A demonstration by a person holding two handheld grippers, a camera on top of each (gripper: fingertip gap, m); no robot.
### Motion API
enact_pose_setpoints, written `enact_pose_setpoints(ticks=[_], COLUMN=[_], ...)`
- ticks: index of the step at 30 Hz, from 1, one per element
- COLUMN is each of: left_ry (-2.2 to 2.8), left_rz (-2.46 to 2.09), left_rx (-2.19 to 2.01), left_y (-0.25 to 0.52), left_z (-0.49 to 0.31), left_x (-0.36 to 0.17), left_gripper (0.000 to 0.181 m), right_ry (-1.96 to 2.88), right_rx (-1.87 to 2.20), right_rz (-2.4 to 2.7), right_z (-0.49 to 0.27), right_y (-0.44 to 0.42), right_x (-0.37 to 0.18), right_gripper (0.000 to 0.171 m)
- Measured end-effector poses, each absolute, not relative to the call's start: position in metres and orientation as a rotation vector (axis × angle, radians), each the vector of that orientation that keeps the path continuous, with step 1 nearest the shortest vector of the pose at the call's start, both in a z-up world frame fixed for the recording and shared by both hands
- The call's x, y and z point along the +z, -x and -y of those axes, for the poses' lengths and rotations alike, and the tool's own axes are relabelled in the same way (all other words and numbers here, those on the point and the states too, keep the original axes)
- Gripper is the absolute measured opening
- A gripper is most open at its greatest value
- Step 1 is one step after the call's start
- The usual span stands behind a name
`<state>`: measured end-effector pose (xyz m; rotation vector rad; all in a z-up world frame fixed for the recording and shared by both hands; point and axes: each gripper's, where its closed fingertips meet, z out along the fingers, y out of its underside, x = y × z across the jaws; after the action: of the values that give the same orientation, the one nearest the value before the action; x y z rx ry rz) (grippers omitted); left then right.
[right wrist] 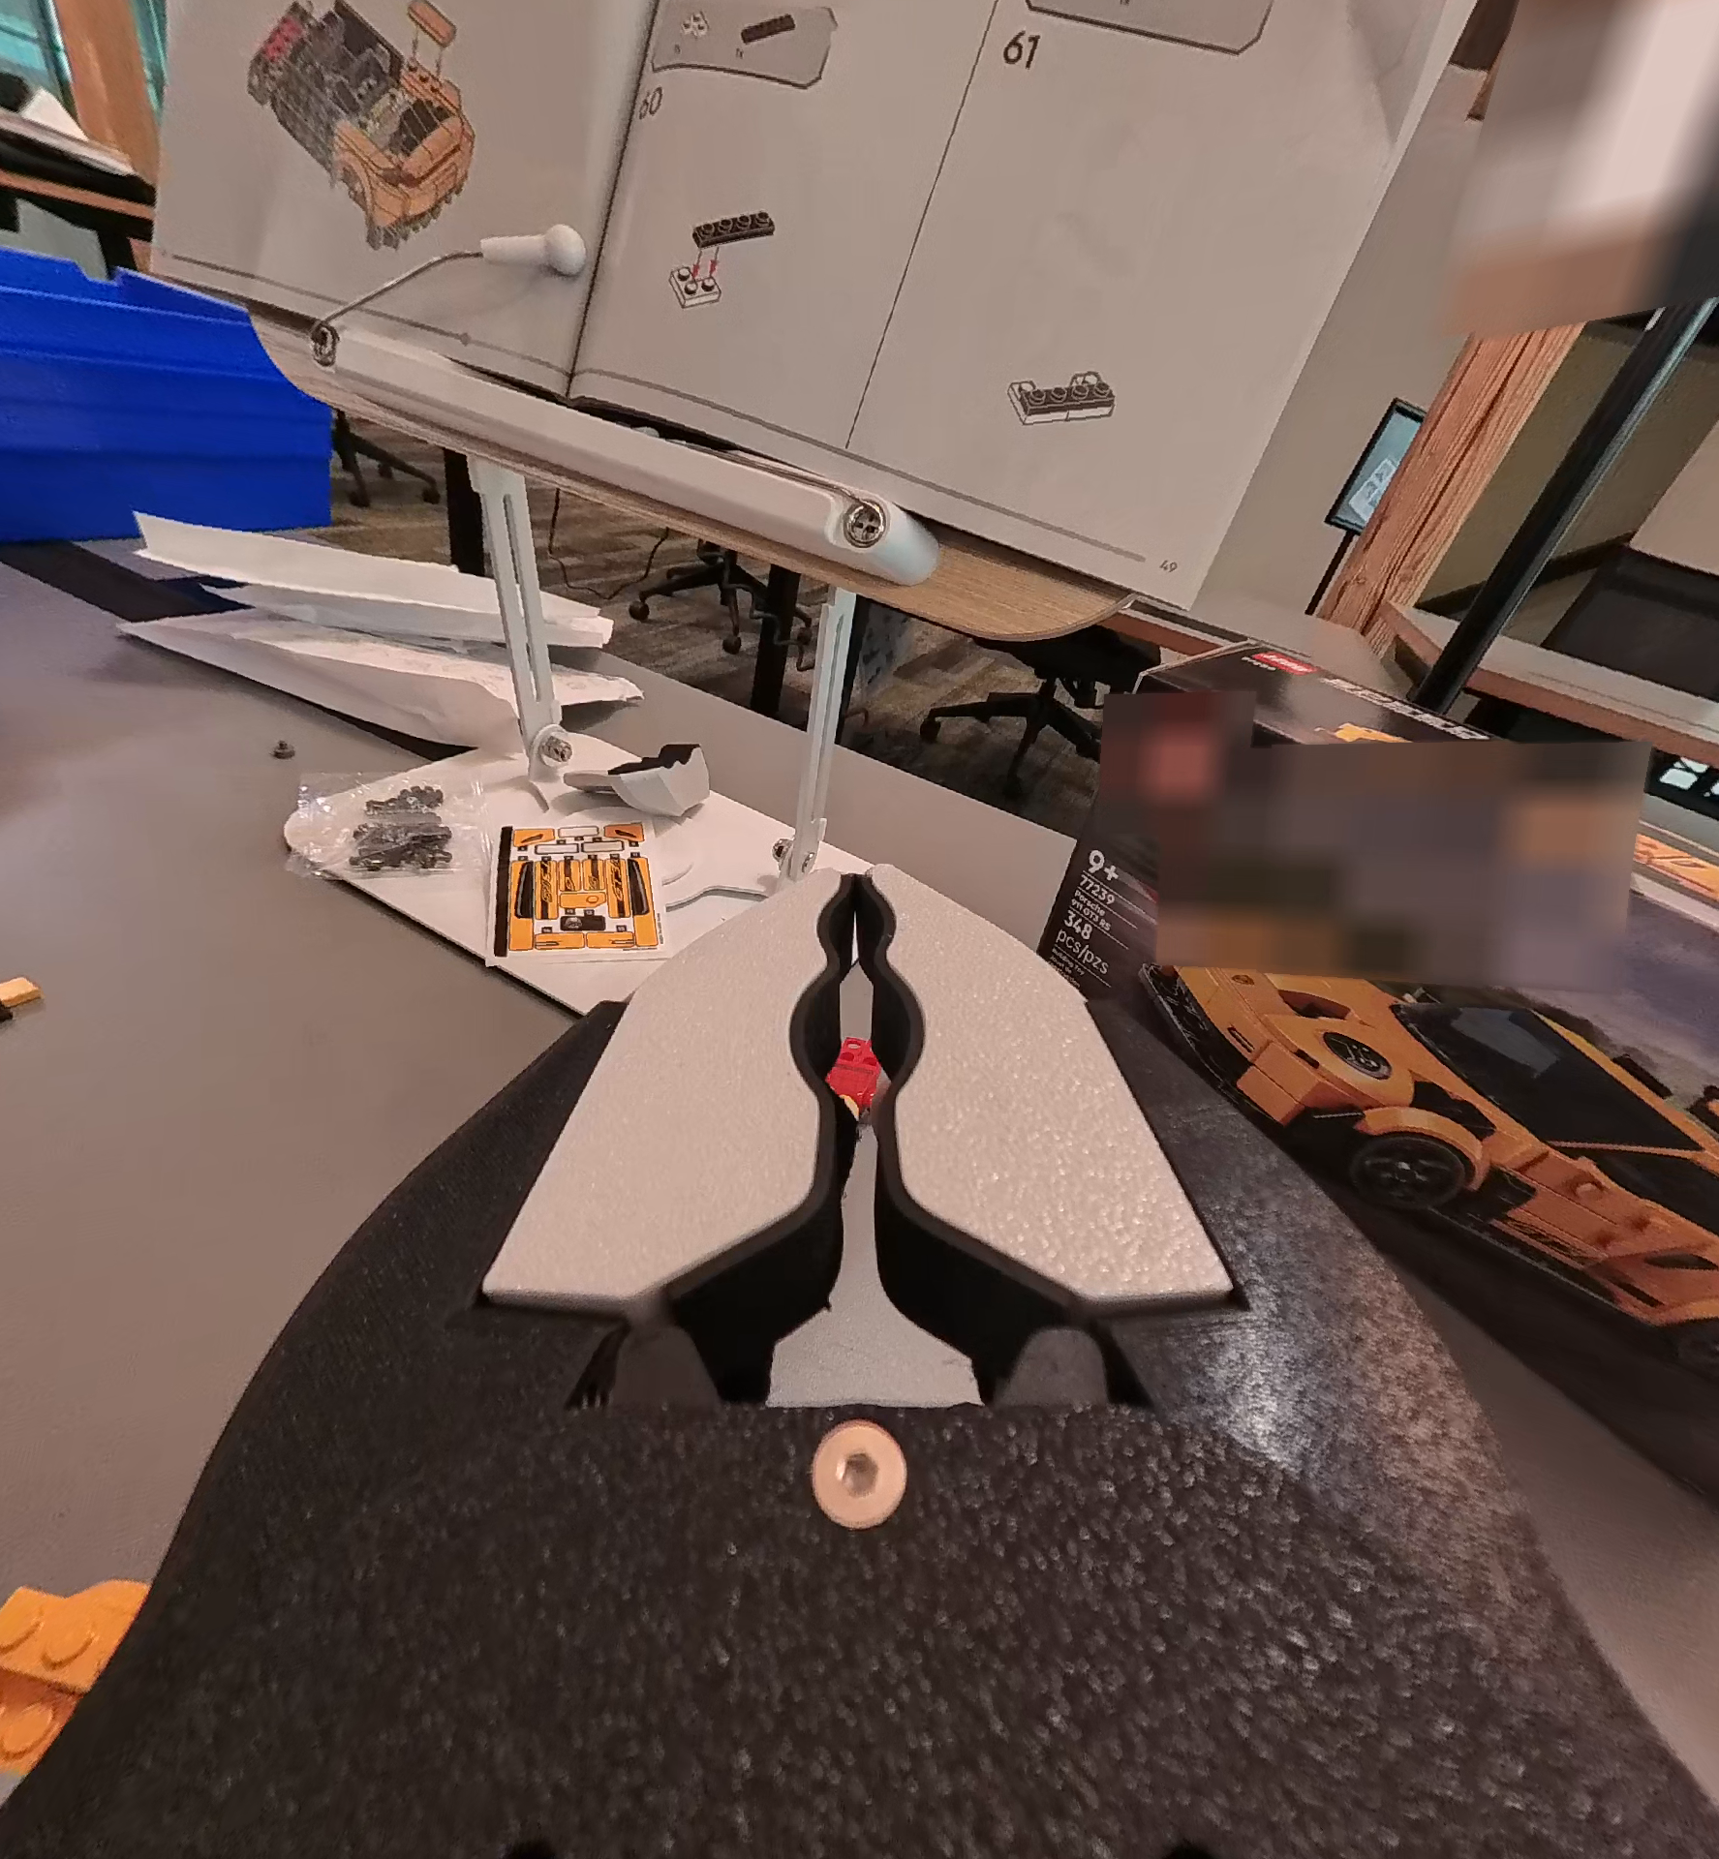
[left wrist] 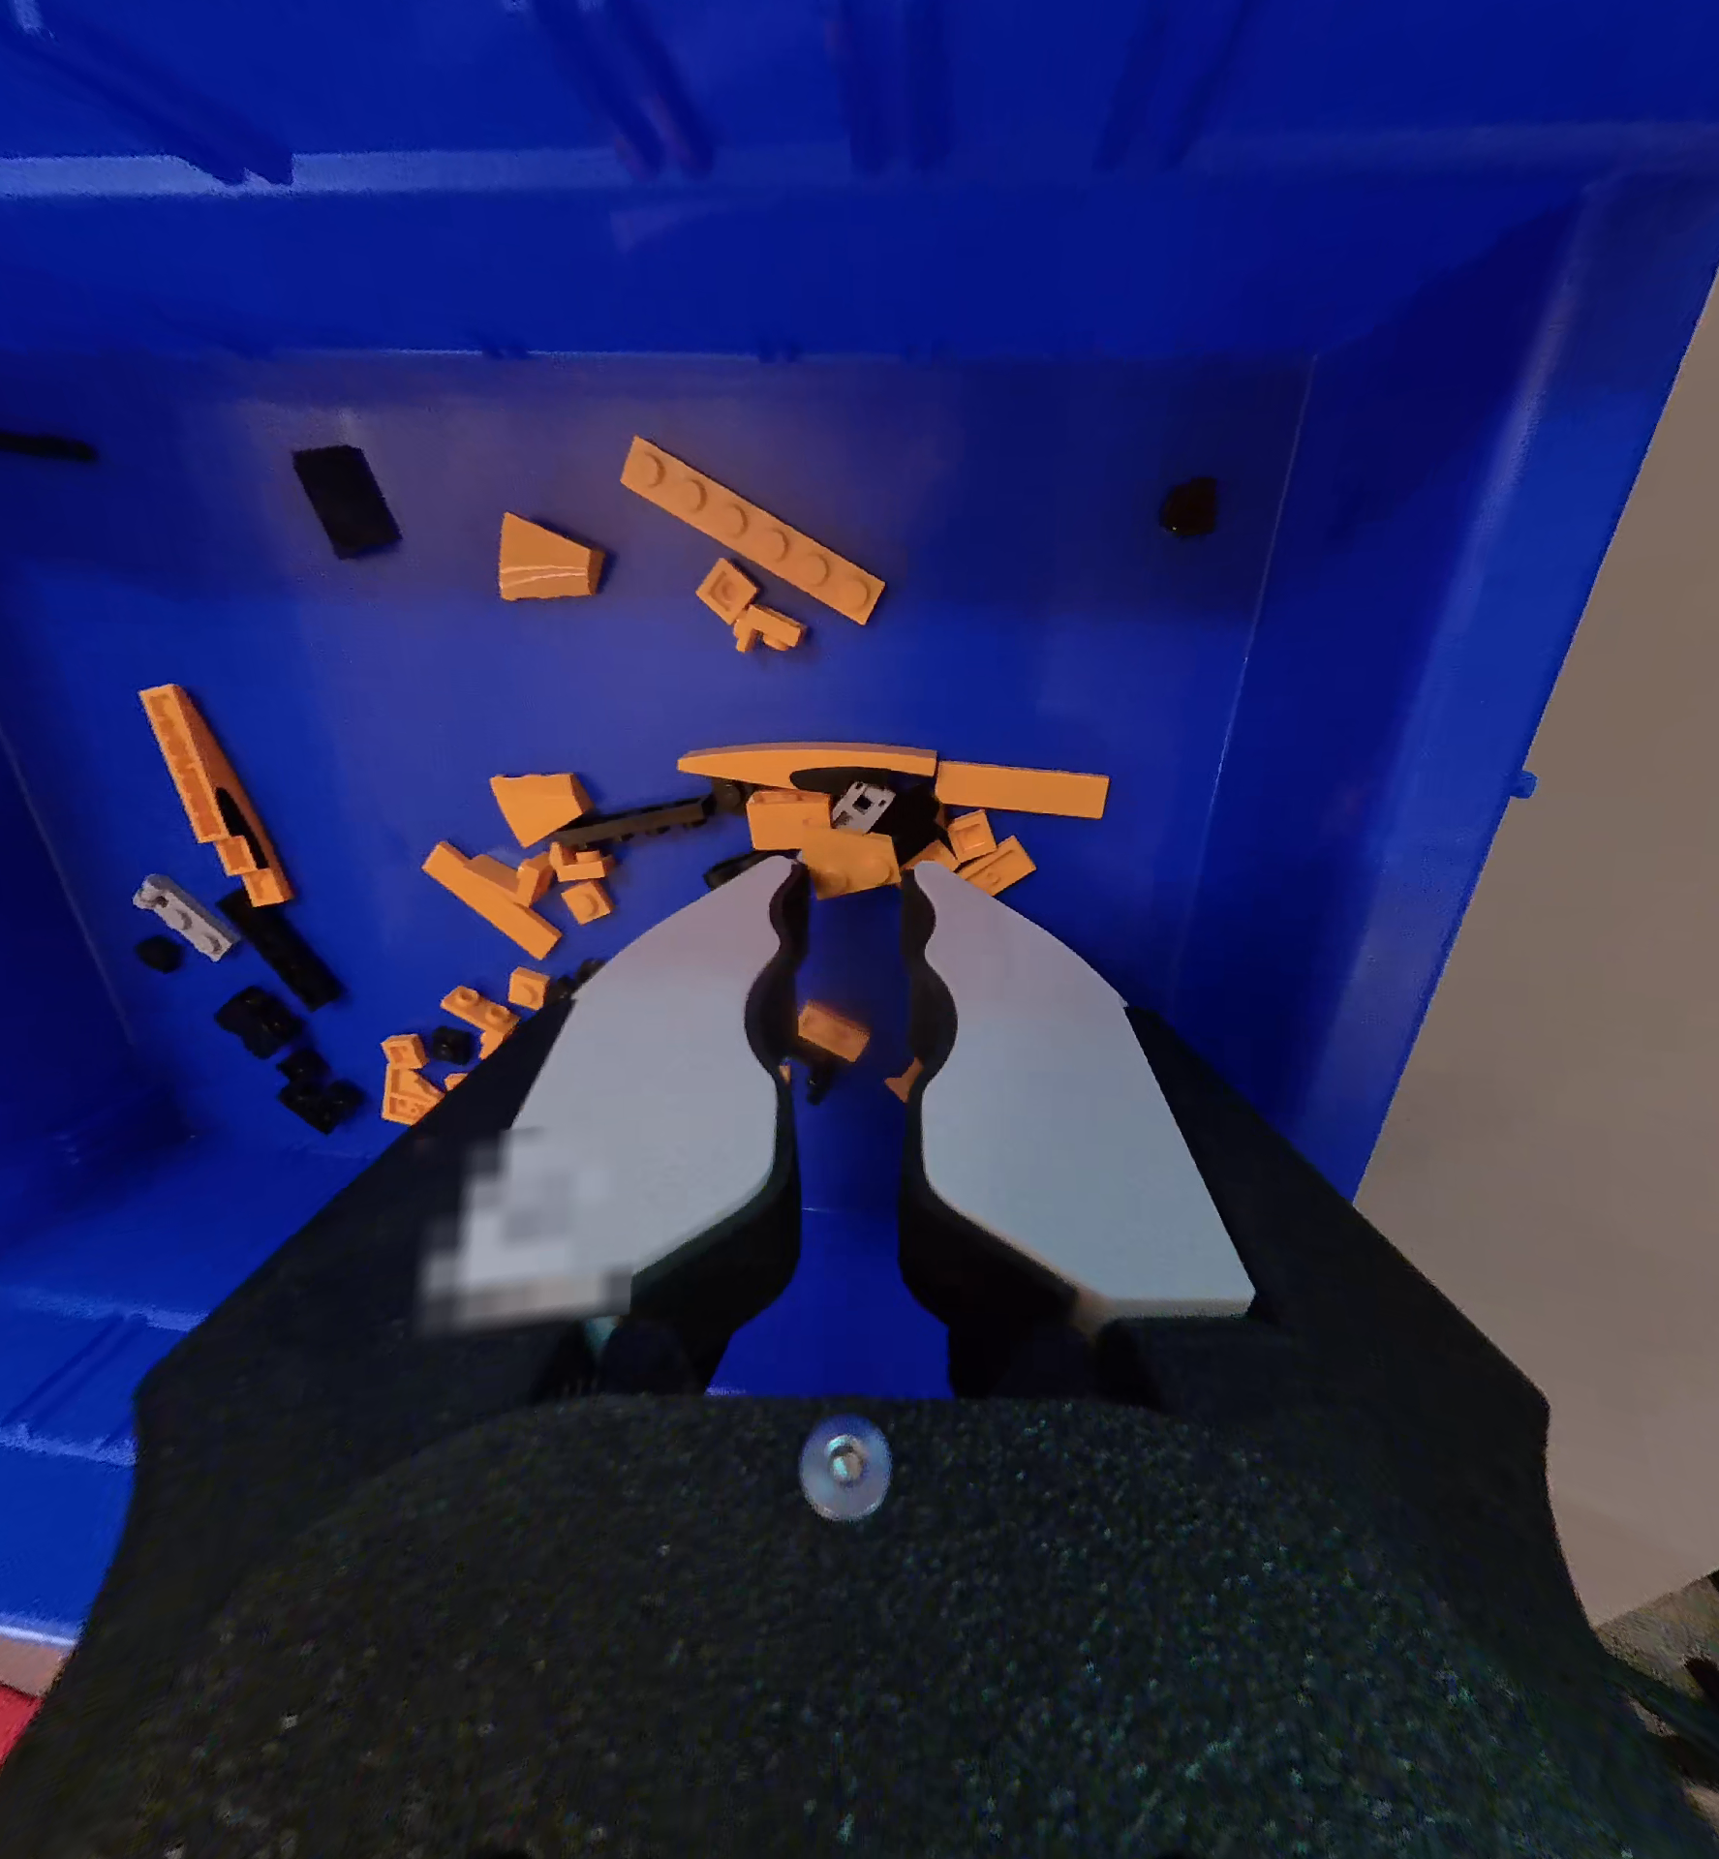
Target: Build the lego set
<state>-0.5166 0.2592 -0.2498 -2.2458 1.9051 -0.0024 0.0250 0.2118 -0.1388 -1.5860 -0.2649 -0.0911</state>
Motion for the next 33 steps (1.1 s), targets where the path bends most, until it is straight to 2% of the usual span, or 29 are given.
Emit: enact_pose_setpoints(ticks=[8, 11, 17, 21, 23, 26, 33], left_ry=[2.226, 2.179, 1.941, 1.79, 1.788, 1.853, 2.036], left_rz=[-1.855, -1.761, -1.589, -1.572, -1.52, -1.424, -1.401], left_rx=[0.009, -0.059, -0.375, -0.517, -0.579, -0.687, -0.44], left_y=[0.517, 0.508, 0.439, 0.366, 0.331, 0.282, 0.236], left_z=[-0.262, -0.267, -0.242, -0.199, -0.184, -0.174, -0.227], left_x=[-0.241, -0.221, -0.153, -0.134, -0.14, -0.164, -0.239], left_gripper=[0.025, 0.025, 0.022, 0.013, 0.0, 0.0, 0.0], right_ry=[1.585, 1.58, 1.584, 1.579, 1.574, 1.568, 1.56], right_rx=[-0.09, -0.093, -0.087, -0.08, -0.078, -0.072, -0.048], right_rz=[0.266, 0.259, 0.265, 0.266, 0.266, 0.262, 0.252], right_z=[-0.212, -0.211, -0.212, -0.211, -0.211, -0.21, -0.208], right_y=[-0.025, -0.027, -0.025, -0.024, -0.024, -0.025, -0.028], right_x=[-0.139, -0.138, -0.139, -0.138, -0.136, -0.134, -0.13], right_gripper=[0.0, 0.0, 0.0, 0.0, 0.0, 0.0, 0.0])
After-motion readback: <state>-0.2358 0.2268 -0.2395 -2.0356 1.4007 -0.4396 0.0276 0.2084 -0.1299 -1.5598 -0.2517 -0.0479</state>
